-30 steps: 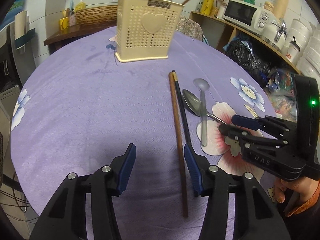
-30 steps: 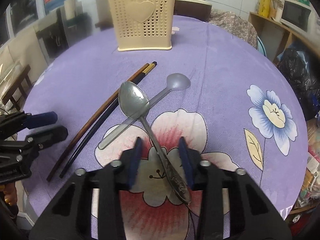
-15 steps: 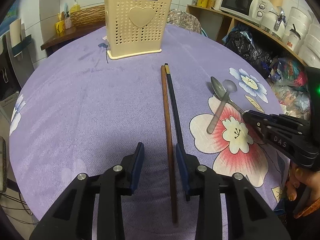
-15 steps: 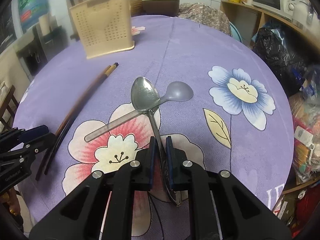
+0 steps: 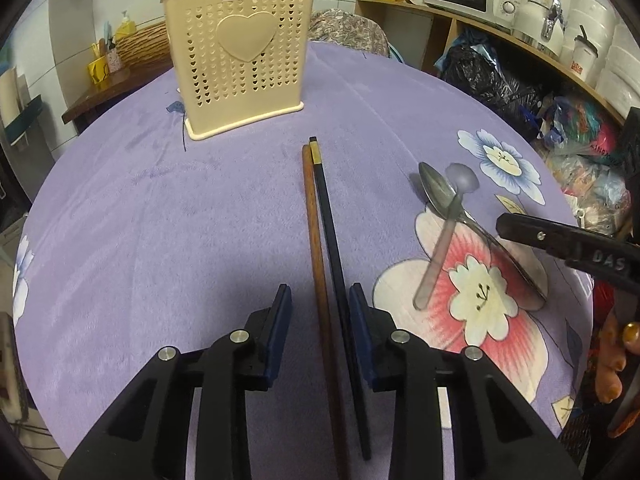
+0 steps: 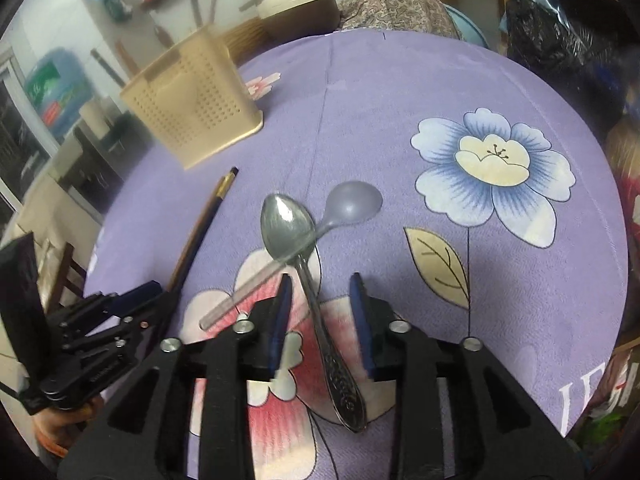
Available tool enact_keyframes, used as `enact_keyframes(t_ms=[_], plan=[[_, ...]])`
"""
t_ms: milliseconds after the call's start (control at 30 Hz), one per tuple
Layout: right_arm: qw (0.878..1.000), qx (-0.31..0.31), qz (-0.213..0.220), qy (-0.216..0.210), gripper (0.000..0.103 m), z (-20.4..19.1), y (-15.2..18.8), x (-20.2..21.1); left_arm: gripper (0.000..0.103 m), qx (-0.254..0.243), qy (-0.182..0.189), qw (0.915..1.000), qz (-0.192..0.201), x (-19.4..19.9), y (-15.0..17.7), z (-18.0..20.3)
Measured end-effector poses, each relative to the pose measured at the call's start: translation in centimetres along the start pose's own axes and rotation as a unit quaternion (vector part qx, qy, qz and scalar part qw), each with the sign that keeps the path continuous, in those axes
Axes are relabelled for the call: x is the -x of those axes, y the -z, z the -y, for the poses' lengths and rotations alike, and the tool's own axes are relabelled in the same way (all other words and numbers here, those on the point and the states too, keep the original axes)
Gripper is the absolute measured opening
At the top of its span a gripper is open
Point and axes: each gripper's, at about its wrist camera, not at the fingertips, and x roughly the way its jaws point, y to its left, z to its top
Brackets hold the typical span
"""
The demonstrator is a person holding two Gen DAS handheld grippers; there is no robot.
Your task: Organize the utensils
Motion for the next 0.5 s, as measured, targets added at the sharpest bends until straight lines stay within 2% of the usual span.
enact_keyframes(t_ms=[100, 333, 500], plan=[[1.0, -0.012, -0.001, -0.01, 0.038, -0.2, -0.9, -0.2, 0.026, 0.017, 0.013, 0.9998, -0.002, -0.1, -0.3, -0.8], [0.999, -0.028, -0.037, 0.0, 0.037, -0.2, -2.5, -3.1, 0.025, 0.029, 0.022, 0.9993, 0.003, 0.6, 0.5, -1.3], [0.997, -0.066, -0.031, -0.008, 0.037, 0.7, -4.8, -4.4, 0.025, 0.049, 0.03, 0.9983, 0.003, 0.9, 0.8, -2.1]])
